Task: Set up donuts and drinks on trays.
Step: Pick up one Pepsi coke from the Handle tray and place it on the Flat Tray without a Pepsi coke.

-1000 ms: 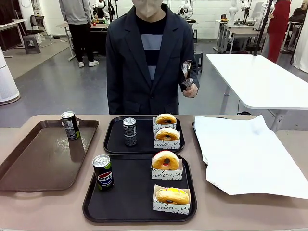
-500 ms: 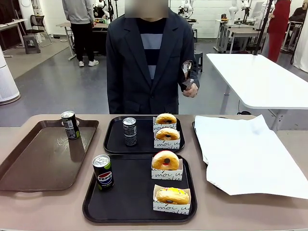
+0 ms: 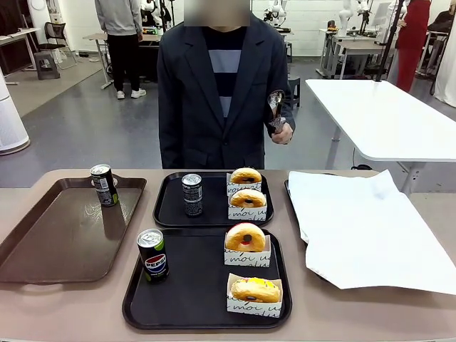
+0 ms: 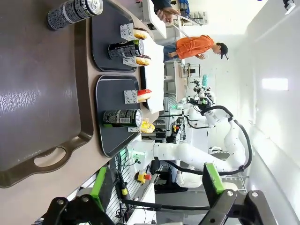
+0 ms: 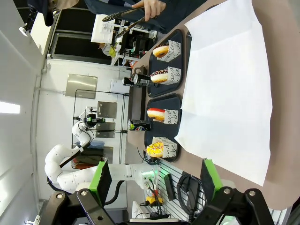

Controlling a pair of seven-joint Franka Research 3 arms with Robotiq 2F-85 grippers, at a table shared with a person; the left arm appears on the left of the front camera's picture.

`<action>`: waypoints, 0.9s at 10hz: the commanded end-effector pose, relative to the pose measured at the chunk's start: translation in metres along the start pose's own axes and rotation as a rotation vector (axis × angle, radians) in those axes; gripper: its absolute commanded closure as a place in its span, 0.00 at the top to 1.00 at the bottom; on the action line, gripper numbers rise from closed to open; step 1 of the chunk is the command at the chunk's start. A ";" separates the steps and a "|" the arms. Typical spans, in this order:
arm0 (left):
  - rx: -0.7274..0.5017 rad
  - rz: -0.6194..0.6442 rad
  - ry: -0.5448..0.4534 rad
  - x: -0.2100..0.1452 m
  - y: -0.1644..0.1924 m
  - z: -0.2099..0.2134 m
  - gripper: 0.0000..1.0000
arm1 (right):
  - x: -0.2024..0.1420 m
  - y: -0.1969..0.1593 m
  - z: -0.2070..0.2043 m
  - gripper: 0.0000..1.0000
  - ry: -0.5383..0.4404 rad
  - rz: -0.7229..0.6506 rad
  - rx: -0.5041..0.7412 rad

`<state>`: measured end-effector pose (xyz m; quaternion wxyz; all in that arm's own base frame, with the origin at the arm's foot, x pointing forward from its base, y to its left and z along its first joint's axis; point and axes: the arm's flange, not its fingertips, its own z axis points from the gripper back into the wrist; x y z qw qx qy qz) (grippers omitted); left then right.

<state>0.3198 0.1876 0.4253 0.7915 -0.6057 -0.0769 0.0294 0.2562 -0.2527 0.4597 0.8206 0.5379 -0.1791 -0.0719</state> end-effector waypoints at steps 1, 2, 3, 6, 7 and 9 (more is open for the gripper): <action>-0.003 -0.004 -0.007 -0.001 0.001 0.002 1.00 | 0.001 0.000 0.000 1.00 -0.007 0.017 0.020; -0.003 -0.004 -0.007 -0.001 0.001 0.002 1.00 | 0.001 0.000 0.000 1.00 -0.007 0.017 0.020; -0.003 -0.004 -0.007 -0.001 0.001 0.002 1.00 | 0.001 0.000 0.000 1.00 -0.007 0.017 0.020; -0.003 -0.004 -0.007 -0.001 0.001 0.002 1.00 | 0.001 0.000 0.000 1.00 -0.007 0.017 0.020; -0.003 -0.004 -0.007 -0.001 0.001 0.002 1.00 | 0.001 0.000 0.000 1.00 -0.007 0.017 0.020; -0.003 -0.004 -0.007 -0.001 0.001 0.002 1.00 | 0.001 0.000 0.000 1.00 -0.007 0.017 0.020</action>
